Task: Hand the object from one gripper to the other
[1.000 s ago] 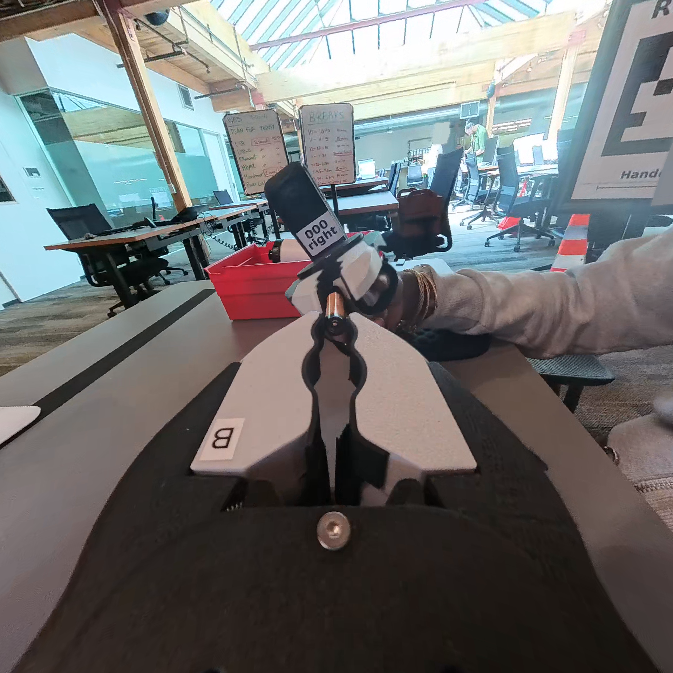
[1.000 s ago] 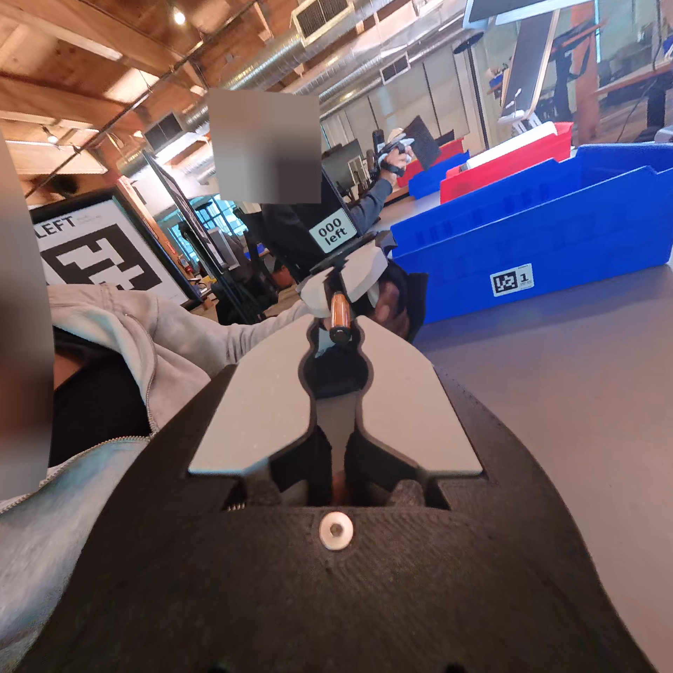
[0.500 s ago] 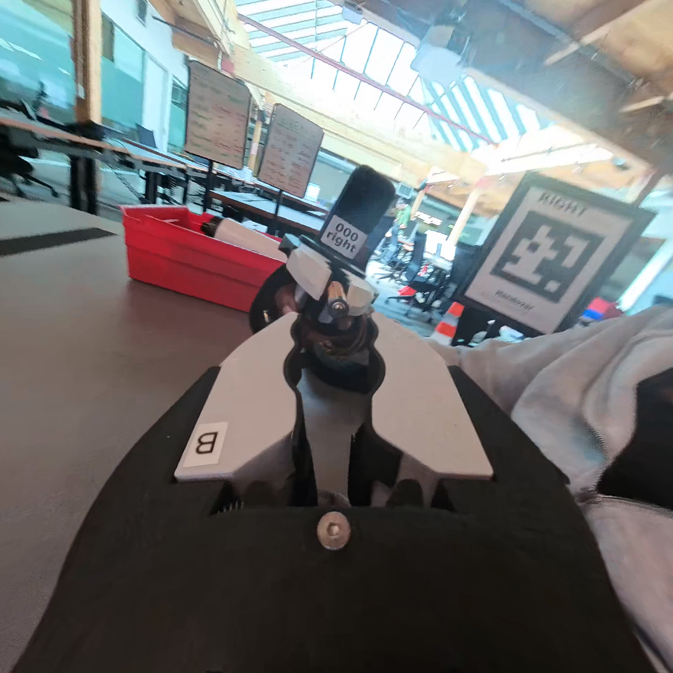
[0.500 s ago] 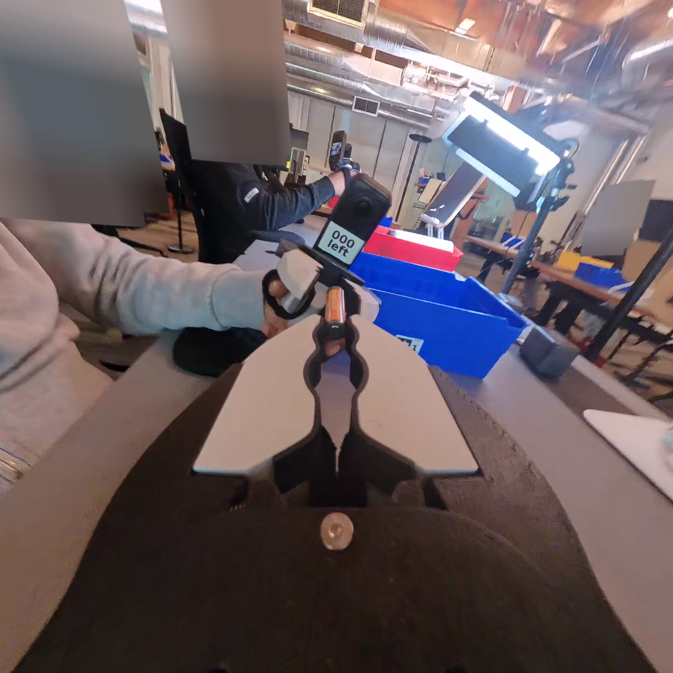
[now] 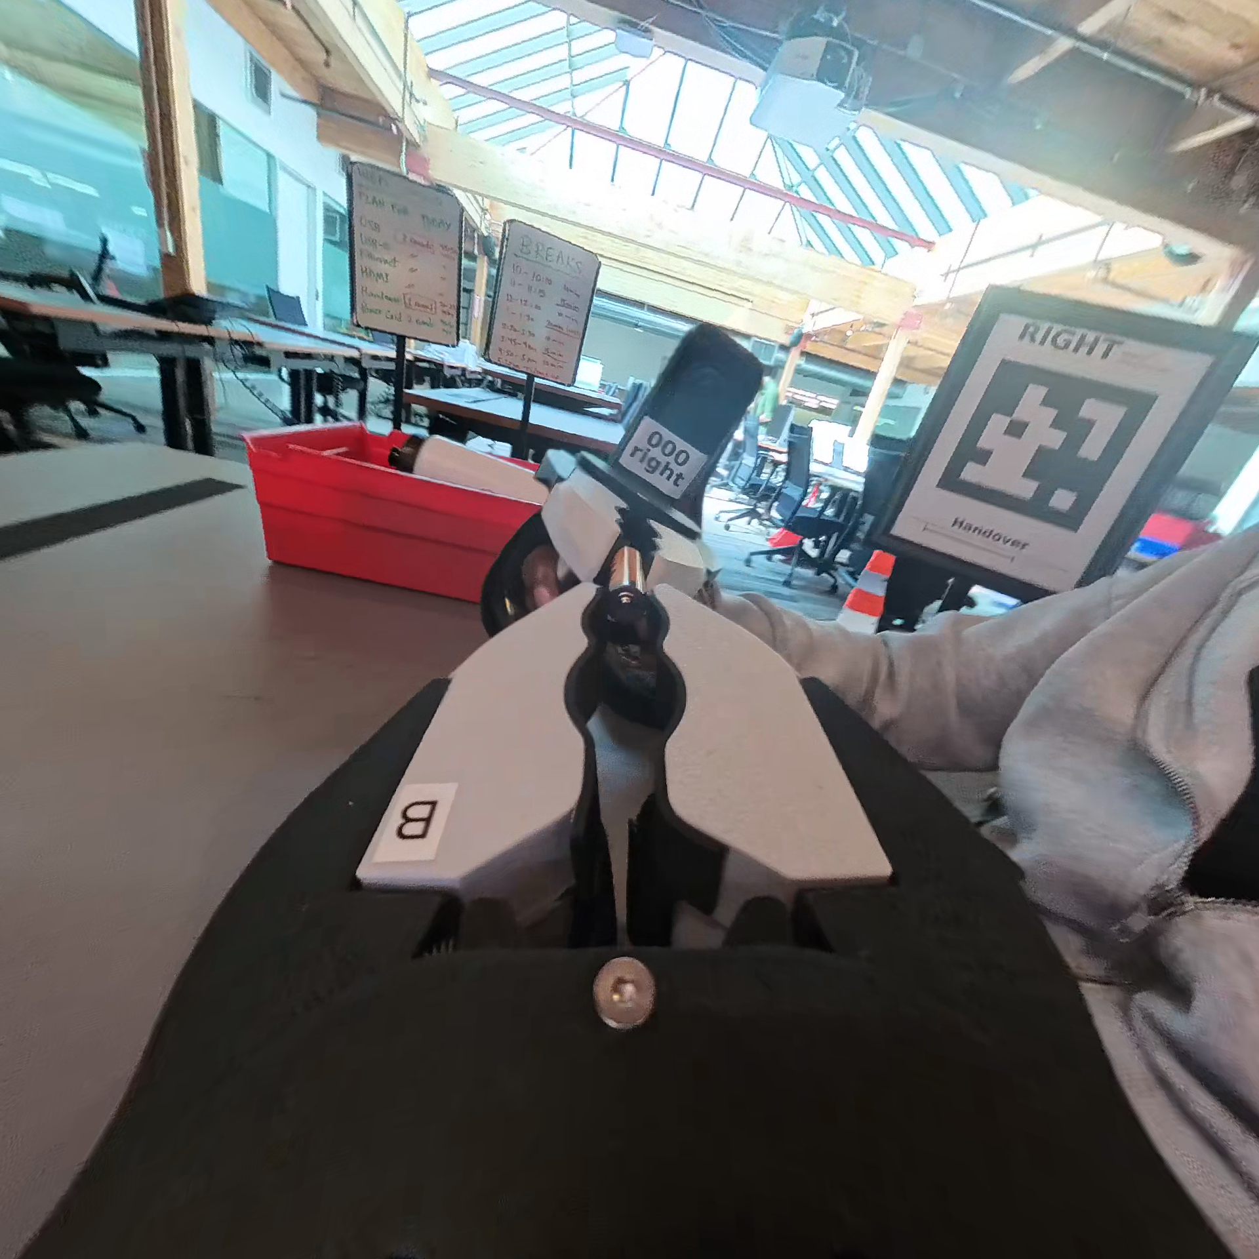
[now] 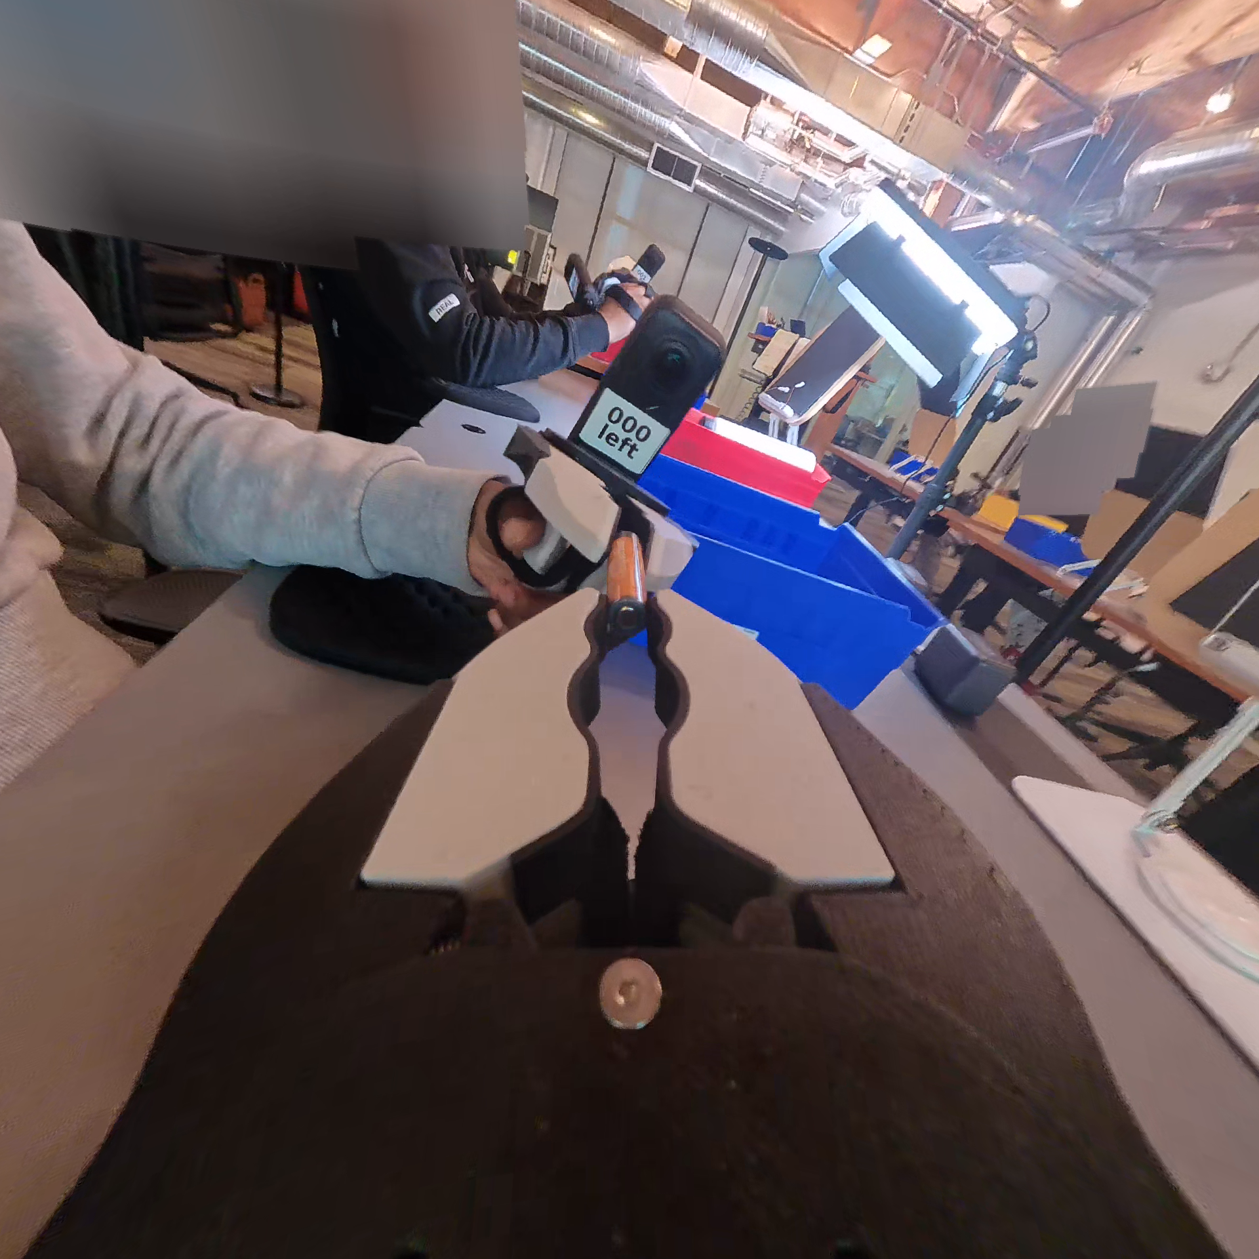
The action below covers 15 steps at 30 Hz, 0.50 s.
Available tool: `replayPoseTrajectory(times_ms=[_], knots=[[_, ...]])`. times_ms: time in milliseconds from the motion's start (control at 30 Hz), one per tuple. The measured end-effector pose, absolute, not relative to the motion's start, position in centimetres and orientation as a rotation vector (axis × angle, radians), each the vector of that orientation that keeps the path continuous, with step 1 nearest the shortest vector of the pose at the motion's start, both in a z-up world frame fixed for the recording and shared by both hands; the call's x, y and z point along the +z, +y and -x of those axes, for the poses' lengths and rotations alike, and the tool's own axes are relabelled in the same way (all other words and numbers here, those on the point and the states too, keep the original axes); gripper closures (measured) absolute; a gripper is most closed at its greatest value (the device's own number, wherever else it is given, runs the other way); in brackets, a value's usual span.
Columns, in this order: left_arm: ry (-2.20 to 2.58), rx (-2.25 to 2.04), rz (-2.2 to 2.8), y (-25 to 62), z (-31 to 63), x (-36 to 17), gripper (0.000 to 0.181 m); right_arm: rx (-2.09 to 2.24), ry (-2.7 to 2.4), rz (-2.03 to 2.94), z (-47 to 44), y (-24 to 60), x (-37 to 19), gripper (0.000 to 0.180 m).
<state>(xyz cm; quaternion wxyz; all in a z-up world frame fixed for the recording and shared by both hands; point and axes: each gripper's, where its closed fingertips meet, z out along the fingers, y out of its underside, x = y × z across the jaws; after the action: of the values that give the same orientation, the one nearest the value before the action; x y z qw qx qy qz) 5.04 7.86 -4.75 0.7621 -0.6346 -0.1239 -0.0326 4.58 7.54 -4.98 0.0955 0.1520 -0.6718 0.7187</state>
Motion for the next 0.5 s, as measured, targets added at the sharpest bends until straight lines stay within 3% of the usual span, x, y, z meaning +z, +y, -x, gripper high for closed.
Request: replayPoseTrajectory(times_ms=[200,500], knots=[[-0.091,0.144,1.423,8.1,-5.9,-4.6,0.171,2.453,-2.32,-0.212,-5.2,7.6,-5.1,0.149],[-0.065,0.218,1.452,8.2,-5.7,-4.9,0.171,2.543,-2.488,-0.116,-5.6,7.7,-5.4,0.159]])
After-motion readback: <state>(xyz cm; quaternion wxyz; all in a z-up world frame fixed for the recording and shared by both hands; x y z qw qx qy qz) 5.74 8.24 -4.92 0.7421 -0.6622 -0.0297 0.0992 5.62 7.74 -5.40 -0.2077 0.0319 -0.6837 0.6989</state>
